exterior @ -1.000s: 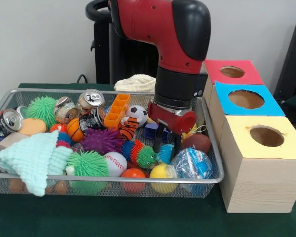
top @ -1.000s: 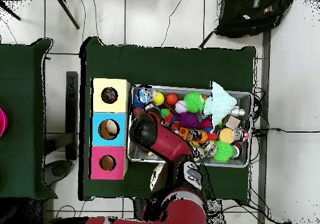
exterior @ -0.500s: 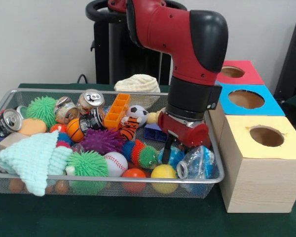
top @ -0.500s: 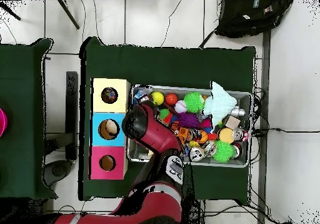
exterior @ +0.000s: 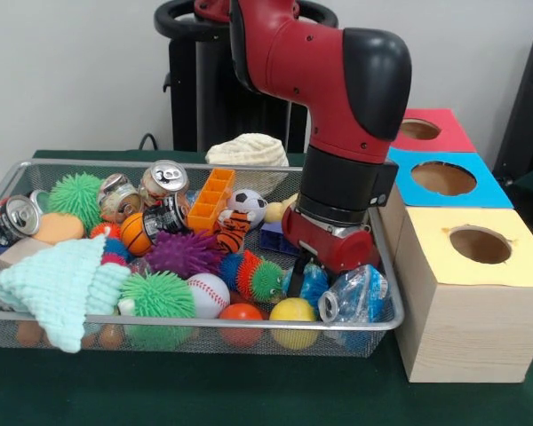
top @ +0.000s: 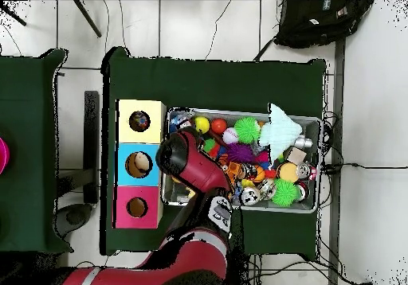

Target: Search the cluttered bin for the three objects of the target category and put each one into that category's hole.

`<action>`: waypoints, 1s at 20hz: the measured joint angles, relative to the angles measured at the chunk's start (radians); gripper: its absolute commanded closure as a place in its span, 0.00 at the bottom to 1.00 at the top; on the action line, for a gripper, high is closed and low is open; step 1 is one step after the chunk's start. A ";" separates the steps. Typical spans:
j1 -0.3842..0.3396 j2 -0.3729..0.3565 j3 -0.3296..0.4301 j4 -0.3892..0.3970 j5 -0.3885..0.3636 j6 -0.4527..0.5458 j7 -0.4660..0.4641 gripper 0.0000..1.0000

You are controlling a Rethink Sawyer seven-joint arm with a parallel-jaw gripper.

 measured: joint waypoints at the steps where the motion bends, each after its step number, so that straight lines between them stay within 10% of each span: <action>1: 0.000 0.001 0.000 0.000 0.000 0.000 0.000 0.00; 20: 0.156 0.107 -0.178 -0.089 0.128 0.082 0.000 0.00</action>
